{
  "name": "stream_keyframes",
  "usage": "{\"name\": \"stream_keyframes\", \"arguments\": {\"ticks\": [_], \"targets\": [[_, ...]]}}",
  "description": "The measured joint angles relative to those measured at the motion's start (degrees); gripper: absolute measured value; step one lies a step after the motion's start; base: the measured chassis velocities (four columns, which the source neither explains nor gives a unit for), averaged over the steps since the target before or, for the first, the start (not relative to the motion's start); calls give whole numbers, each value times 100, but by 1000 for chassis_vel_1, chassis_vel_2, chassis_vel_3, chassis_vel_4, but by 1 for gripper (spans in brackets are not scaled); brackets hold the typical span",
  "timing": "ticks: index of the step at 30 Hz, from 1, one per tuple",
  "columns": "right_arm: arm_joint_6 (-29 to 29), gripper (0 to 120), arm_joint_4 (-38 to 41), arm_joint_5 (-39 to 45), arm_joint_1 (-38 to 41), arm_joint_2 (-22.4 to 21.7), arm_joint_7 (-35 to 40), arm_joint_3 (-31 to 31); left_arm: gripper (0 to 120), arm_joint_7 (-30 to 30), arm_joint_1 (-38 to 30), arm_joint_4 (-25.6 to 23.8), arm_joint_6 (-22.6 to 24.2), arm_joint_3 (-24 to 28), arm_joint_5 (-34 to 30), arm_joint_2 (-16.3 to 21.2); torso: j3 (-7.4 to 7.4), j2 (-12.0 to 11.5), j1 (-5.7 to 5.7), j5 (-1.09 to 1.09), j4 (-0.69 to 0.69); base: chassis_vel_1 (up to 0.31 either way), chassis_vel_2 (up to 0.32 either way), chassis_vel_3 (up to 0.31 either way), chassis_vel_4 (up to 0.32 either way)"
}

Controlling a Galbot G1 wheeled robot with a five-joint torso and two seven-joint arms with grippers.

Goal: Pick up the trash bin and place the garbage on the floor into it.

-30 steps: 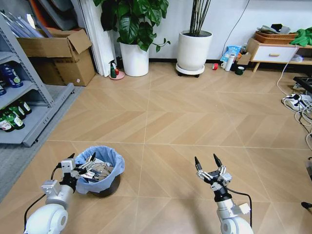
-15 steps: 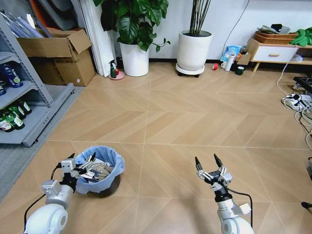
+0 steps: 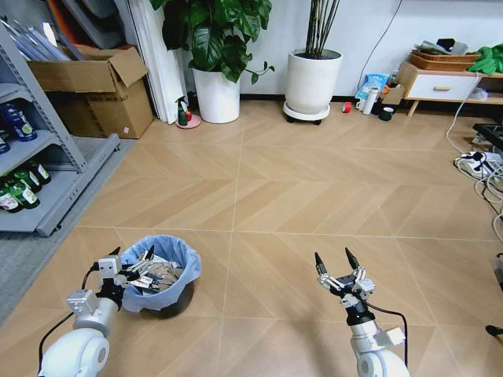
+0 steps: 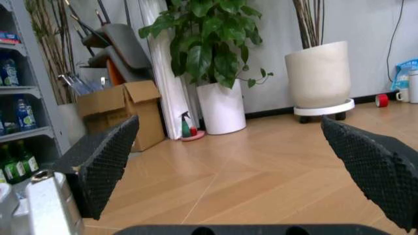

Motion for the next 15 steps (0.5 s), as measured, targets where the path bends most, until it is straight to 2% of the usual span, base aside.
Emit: {"name": "stream_keyframes", "arguments": {"ticks": [15], "targets": [[-2,100,1,4,-1,-1,3,0,100,-3,0,-1,4,0,-1,1,0,0,0,0,0,0,0,0,0]]}}
